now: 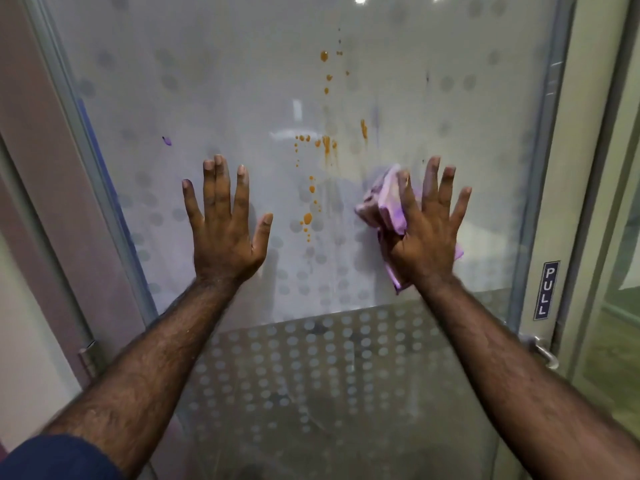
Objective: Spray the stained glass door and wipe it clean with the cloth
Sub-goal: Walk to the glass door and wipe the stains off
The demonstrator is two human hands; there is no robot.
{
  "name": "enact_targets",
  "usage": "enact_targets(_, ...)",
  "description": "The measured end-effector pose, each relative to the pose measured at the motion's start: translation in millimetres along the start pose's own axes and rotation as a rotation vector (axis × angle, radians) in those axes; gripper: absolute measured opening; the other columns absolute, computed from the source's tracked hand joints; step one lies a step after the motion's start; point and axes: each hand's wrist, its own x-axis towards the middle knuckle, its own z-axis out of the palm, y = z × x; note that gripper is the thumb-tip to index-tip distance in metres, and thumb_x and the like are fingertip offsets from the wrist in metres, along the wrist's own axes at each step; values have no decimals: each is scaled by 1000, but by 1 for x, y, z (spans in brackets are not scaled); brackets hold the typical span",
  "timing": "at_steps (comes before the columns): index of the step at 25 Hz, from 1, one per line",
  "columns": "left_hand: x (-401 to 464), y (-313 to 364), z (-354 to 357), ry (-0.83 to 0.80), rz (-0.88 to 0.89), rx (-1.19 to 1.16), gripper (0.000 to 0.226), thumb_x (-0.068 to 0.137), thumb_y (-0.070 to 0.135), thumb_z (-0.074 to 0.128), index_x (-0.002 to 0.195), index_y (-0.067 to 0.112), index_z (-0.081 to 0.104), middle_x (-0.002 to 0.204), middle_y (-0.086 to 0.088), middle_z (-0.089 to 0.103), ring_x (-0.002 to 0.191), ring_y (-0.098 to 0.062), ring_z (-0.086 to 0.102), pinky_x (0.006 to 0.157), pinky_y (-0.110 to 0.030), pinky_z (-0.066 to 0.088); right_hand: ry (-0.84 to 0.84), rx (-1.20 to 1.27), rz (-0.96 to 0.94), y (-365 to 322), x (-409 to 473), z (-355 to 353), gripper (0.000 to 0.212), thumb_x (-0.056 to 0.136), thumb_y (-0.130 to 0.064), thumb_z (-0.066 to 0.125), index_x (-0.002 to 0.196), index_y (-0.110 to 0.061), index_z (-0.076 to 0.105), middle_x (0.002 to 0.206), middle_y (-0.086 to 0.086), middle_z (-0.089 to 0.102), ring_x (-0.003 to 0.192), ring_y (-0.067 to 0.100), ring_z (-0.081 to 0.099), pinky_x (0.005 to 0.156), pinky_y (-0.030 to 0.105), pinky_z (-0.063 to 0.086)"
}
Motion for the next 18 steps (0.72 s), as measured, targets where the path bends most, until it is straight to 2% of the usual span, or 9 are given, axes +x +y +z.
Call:
enact_targets(3, 1, 0, 0, -15, -7, 4, 79, 108, 54, 35, 168, 9, 13, 176, -24, 7, 165, -41, 6, 129, -70, 9, 32, 6, 50, -16, 15, 5, 83, 103, -49, 58, 172, -16, 25, 179, 25, 13, 167, 44, 8, 131, 71, 8)
enact_targets(6, 1, 0, 0, -21, -7, 6, 80, 107, 55, 35, 169, 9, 12, 176, -24, 6, 165, -40, 5, 129, -70, 9, -18, 41, -38, -45, -25, 21, 88, 105, -62, 50, 172, -15, 21, 179, 21, 12, 168, 40, 6, 134, 66, 7)
enact_targets(8, 1, 0, 0, -27, -4, 6, 80, 107, 55, 35, 169, 9, 12, 176, -24, 7, 165, -41, 5, 129, -71, 9, -64, 55, -174, -56, -76, 33, 92, 102, -65, 56, 171, -14, 24, 180, 14, 9, 168, 38, 6, 134, 65, 8)
enact_targets(10, 1, -1, 0, -33, -3, 22, 80, 107, 54, 35, 169, 9, 11, 176, -25, 7, 165, -41, 5, 128, -71, 10, -135, 1, -340, -51, -128, 42, 98, 94, -52, 71, 172, -16, 22, 182, 9, 2, 169, 35, 3, 134, 65, 8)
enact_targets(13, 1, 0, -1, -26, 3, 22, 80, 107, 54, 37, 168, 8, 12, 175, -26, 8, 164, -42, 7, 128, -72, 11, -175, -77, -478, -28, -157, 44, 103, 87, -32, 76, 173, -19, 21, 181, 8, 11, 170, 33, 5, 134, 63, 9)
enact_targets(16, 1, -1, -1, -33, 2, 22, 80, 107, 54, 37, 168, 8, 11, 176, -25, 8, 164, -42, 6, 128, -72, 10, -176, -92, -410, -16, -128, 33, 100, 84, -29, 66, 173, -18, 21, 180, 12, 10, 169, 33, -2, 135, 62, 6)
enact_targets(18, 1, -1, 0, -36, 0, 23, 81, 107, 54, 36, 169, 8, 10, 176, -25, 7, 164, -42, 5, 128, -71, 9, -88, -64, -301, -11, -103, 25, 97, 79, -21, 61, 169, -11, 27, 178, 16, 15, 169, 32, -3, 135, 62, 6)
